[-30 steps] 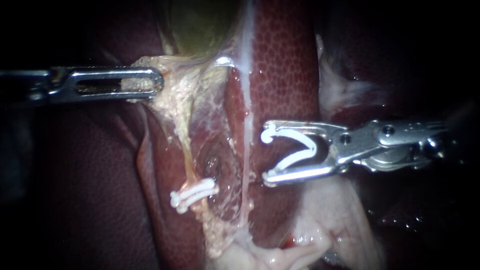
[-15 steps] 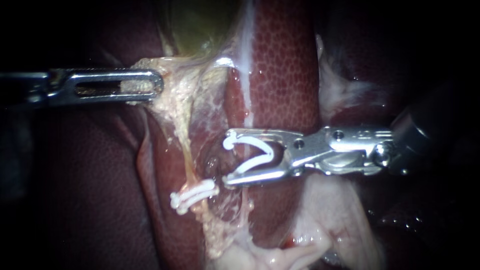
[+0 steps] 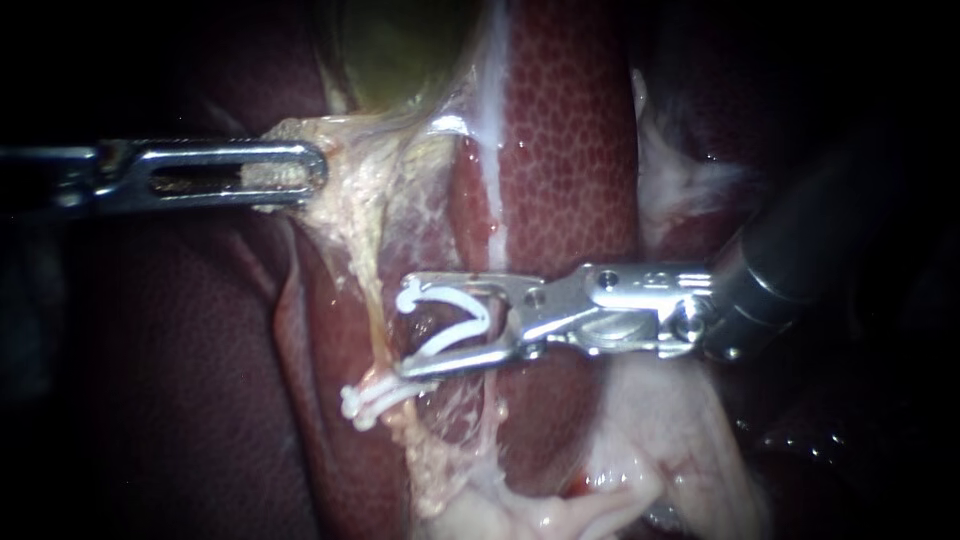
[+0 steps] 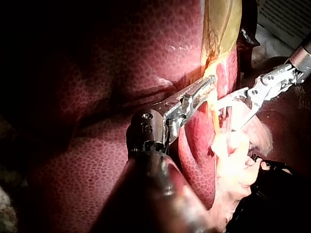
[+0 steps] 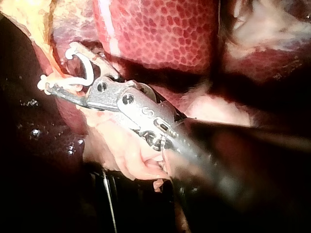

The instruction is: Clipping third clip left tube

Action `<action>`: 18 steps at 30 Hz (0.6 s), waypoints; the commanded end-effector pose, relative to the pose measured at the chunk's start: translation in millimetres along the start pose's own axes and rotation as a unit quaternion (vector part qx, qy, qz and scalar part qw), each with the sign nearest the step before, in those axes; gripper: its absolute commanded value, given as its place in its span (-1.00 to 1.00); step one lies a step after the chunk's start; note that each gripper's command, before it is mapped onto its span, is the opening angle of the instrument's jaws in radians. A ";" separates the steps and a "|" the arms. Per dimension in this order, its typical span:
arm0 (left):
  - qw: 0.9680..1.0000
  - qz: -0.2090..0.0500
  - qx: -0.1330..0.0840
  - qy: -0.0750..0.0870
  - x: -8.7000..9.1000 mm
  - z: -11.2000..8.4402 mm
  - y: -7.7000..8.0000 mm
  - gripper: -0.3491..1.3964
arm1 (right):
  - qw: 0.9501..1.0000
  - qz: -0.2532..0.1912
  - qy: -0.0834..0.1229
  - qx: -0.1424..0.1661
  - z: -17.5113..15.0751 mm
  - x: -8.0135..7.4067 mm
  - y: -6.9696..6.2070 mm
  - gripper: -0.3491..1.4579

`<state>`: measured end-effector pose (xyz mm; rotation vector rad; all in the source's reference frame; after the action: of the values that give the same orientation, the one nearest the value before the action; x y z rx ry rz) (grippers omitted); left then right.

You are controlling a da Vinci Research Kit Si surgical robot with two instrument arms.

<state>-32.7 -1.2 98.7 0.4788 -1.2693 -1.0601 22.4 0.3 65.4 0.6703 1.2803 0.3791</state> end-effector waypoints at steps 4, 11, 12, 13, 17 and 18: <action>1.000 0.000 0.000 0.000 0.1 0.0 0.0 -1.00 | 1.000 0.012 -0.001 0.013 1.0 -0.3 -0.1 0.02; 1.000 0.000 -0.001 0.000 0.1 0.1 0.0 -1.00 | 0.999 0.023 0.003 0.040 2.4 0.0 -0.7 0.01; 1.000 0.000 -0.001 0.000 0.1 0.1 0.0 -1.00 | 0.999 0.024 0.006 0.044 2.6 0.1 -0.7 0.01; 1.000 0.000 -0.001 0.000 0.2 0.1 0.0 -1.00 | 0.999 0.026 0.007 0.047 2.7 0.2 -0.6 0.00; 1.000 0.001 -0.001 -0.001 0.3 0.2 0.0 -1.00 | 0.998 0.029 0.012 0.049 3.2 0.3 -0.3 0.00; 1.000 0.001 -0.001 -0.001 0.3 0.2 0.0 -1.00 | 0.998 0.029 0.012 0.049 3.3 0.3 -0.3 0.00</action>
<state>-32.9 -1.5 98.9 0.4750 -1.2692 -1.0608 25.7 -0.5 65.5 0.7895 1.3116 0.3743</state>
